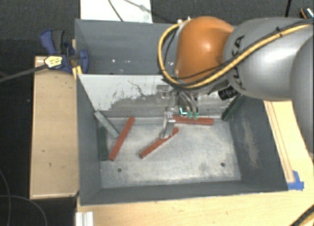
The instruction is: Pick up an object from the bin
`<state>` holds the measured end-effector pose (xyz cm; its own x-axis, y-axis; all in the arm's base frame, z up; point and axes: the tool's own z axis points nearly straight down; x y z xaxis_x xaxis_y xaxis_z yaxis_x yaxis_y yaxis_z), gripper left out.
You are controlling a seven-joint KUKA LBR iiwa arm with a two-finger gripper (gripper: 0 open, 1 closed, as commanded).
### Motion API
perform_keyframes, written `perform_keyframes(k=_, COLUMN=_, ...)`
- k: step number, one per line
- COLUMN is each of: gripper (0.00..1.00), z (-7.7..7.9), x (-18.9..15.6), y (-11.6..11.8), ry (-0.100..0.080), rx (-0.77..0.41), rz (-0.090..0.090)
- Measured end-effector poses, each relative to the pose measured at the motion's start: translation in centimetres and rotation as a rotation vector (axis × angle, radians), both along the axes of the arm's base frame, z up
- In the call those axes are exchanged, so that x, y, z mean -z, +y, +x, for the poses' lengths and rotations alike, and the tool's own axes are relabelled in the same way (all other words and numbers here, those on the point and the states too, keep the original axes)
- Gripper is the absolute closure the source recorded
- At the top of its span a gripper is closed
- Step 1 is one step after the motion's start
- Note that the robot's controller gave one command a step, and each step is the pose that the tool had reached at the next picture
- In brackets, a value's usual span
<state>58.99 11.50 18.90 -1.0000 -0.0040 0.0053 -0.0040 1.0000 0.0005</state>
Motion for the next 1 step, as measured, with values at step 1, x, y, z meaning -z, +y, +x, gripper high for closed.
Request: perform_keyframes(k=1, gripper=0.0, z=-3.42, x=11.6, y=-4.26, ry=0.0, rx=-0.235, rz=0.0)
